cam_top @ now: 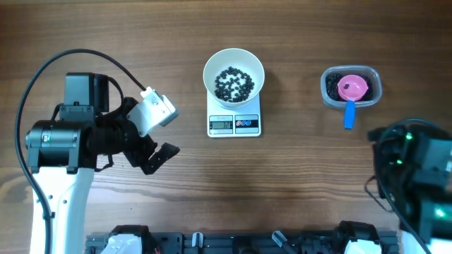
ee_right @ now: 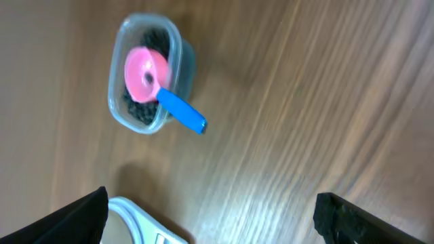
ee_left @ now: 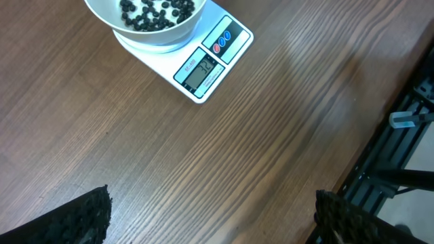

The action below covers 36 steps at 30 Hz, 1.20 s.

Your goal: Scoop item into bowl and weigh 150g on scale

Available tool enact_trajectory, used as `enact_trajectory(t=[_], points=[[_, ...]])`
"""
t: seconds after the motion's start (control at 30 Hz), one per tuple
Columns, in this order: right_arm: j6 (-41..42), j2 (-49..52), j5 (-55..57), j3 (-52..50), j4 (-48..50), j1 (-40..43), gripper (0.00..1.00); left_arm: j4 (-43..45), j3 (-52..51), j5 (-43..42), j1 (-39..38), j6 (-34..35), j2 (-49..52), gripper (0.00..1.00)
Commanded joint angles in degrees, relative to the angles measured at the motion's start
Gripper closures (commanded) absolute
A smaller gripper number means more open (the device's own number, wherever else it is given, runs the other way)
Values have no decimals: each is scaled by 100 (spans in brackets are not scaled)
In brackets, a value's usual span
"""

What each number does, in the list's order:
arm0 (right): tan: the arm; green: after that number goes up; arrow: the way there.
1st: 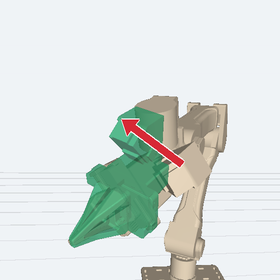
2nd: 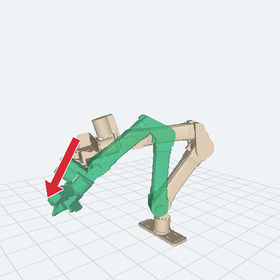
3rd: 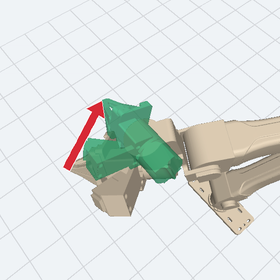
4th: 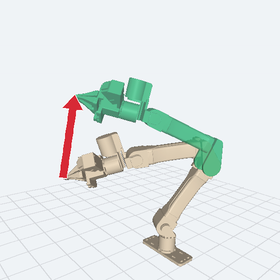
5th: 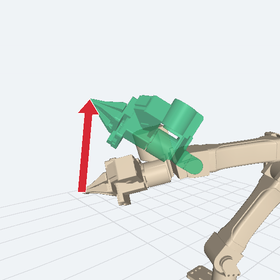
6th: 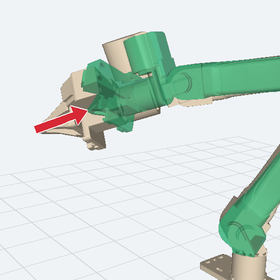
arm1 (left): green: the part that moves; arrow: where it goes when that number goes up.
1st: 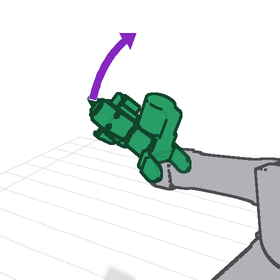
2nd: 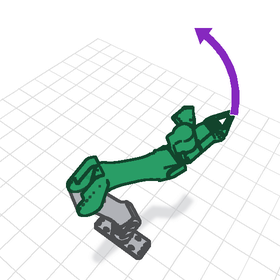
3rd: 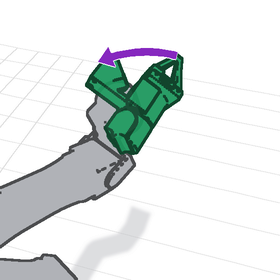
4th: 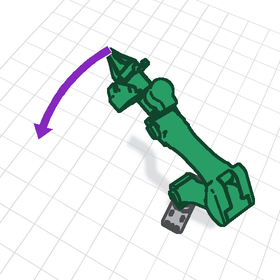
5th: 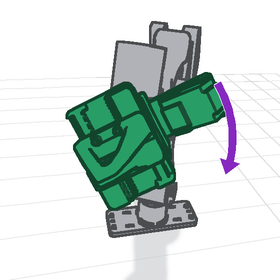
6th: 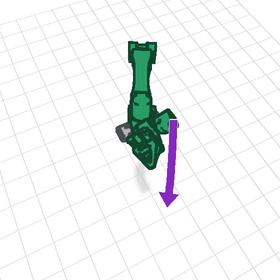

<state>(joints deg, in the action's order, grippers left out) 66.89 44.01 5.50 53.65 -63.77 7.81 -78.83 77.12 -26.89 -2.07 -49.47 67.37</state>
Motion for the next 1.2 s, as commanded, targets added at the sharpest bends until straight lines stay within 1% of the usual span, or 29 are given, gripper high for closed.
enact_trajectory(t=[0.0, 0.1, 0.23, 0.3, 0.43, 0.5, 0.6, 0.73, 0.8, 0.87, 0.97, 1.07, 1.17], points=[[275, -37, -540, -599, 667, 2, 0, 11, 111, -50, 48, -131, -63, 0], [271, -37, -387, -800, 758, 2, 0, 11, 111, -50, 48, -131, -63, 0], [245, -81, -404, -831, 754, 2, 0, 11, 111, -50, 48, -131, -63, 0], [358, -90, -479, -833, 820, 2, 0, 11, 111, -50, 48, -131, -63, 0], [393, -114, -1082, -1172, 1552, 2, 0, 11, 111, -50, 48, -131, -63, 0], [767, -125, -1381, -1567, 2015, 2, 0, 13, 111, -50, 48, -131, -63, 0], [1137, -129, -1493, -1917, 2094, 2, 1, 11, 111, -50, 48, -131, -63, 0], [844, -168, -1397, -1982, 2087, 2, 0, 11, 111, -50, 48, -131, -63, 0], [826, -192, -1298, -2059, 2188, 2, 0, 11, 111, -50, 48, -131, -63, 0], [822, -192, -1303, -2245, 2583, 2, 0, 11, 111, -50, 48, -131, -63, 0], [835, -192, -1303, -2756, 3613, 4, 0, 11, 111, -50, 48, -131, -63, 0], [922, -190, -1180, -3027, 3858, 4, 0, 11, 111, -50, 48, -131, -63, 0], [966, -186, -887, -3165, 4325, 4, 0, 11, 111, -50, 48, -131, -63, 0]])
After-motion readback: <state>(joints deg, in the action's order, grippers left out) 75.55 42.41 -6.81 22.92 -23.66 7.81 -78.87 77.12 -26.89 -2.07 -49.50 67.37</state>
